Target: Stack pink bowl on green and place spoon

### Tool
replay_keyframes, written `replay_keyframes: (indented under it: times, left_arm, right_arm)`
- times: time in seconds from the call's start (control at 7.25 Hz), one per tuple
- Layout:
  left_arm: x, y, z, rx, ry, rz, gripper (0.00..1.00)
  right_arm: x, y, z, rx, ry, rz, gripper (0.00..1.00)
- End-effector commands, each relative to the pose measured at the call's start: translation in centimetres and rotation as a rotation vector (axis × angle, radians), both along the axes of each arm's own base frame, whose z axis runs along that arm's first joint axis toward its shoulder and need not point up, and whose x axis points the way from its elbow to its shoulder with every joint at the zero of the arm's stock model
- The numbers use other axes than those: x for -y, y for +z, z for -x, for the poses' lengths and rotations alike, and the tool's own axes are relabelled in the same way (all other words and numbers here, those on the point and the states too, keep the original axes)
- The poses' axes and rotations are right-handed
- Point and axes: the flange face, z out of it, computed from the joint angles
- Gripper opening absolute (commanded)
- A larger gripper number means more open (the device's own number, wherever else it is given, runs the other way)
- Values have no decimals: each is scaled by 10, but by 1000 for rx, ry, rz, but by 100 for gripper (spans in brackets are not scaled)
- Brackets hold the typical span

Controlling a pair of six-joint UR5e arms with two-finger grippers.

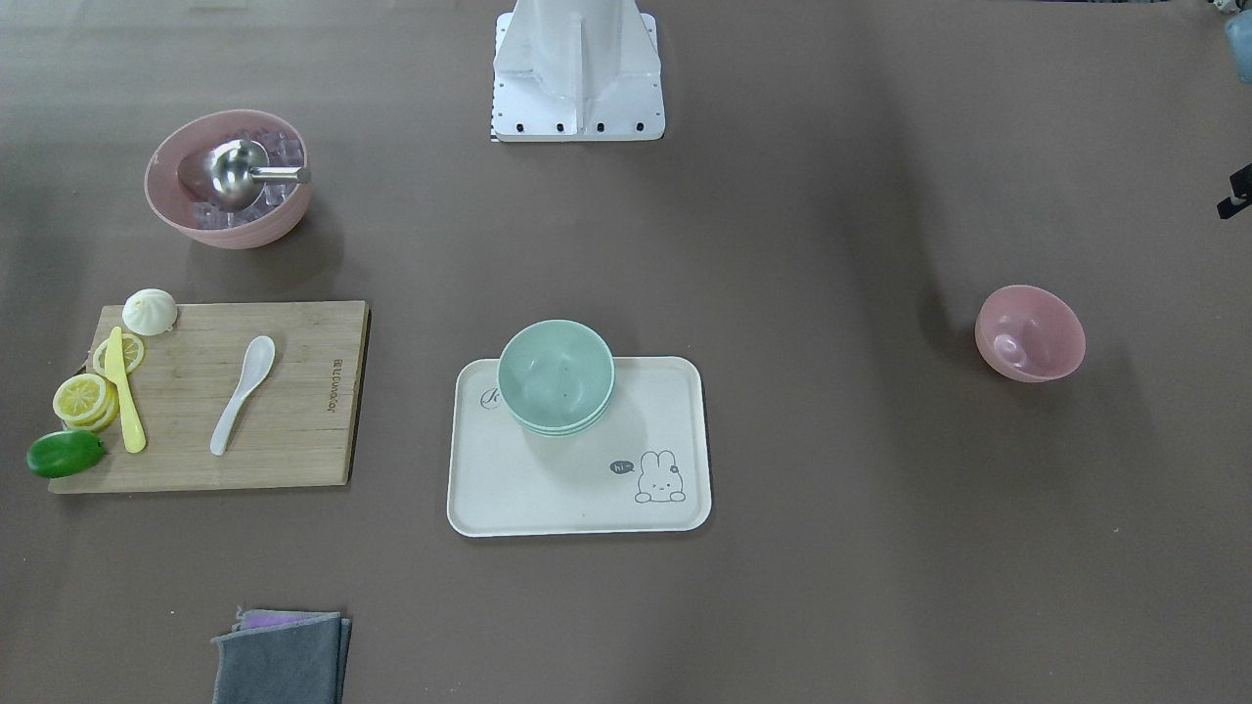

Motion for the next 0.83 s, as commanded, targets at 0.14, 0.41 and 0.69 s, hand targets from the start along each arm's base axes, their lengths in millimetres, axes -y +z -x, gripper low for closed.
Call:
replay_keyframes:
  times: [0.14,0.41,0.69]
  left_arm:
    - [8,-3,0,4,-11,2,98]
    - [18,-8,-2,2,-7,-15,98]
    - [27,-13,-3,-2,-8,-29,98]
  right_arm:
    - [-9,4,3,58,-9,23,100]
    - [-8,-3,4,67,-13,5,100]
    - [-6,-6,5,69,-7,-24,100]
